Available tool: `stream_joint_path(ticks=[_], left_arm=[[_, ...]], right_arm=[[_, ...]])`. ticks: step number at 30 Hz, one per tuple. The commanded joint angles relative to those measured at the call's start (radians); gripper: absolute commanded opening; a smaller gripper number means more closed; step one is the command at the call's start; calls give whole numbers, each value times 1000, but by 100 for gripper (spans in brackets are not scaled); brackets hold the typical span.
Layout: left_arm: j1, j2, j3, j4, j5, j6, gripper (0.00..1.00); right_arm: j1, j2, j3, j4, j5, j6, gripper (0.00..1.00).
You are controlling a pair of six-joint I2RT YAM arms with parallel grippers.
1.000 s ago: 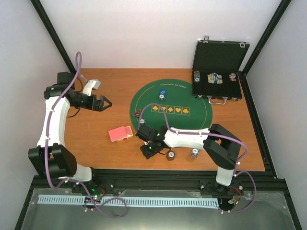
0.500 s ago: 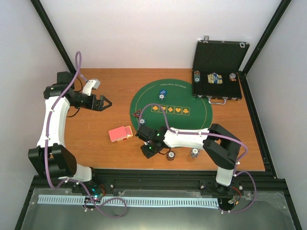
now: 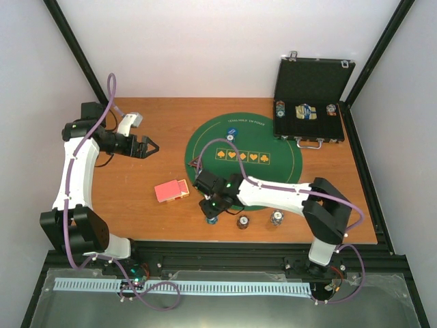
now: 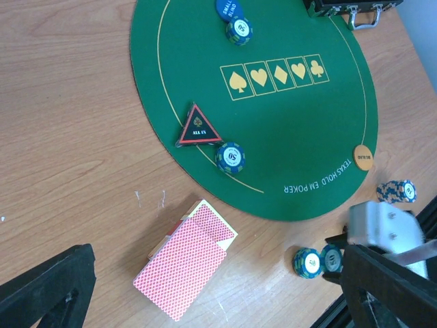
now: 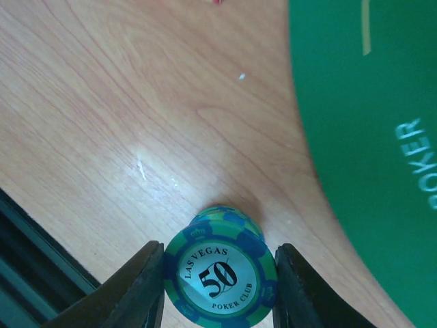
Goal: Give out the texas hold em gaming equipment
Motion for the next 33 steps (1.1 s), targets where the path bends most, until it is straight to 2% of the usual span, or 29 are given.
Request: stream_joint_path(ticks=[1, 4, 9, 15, 25, 33], left_arm=[[4, -24, 50, -20, 5, 8, 100], [5, -25, 49, -20, 1, 9, 100], [4, -25, 47, -20, 3, 7, 100], [4, -28, 45, -20, 8, 8, 100], [5, -26, 47, -20, 3, 10, 100], [4, -26, 51, -18, 5, 7, 100]], right_arm=[[-42, -101, 21, -65, 47, -17, 15], [-98, -151, -24, -82, 61, -26, 15], [-266, -237, -145, -55, 52, -56, 14], [-407, -265, -246, -9, 45, -83, 14], [-487, -198, -309, 71, 27, -93, 15], [-492, -130, -312, 96, 28, -90, 21]])
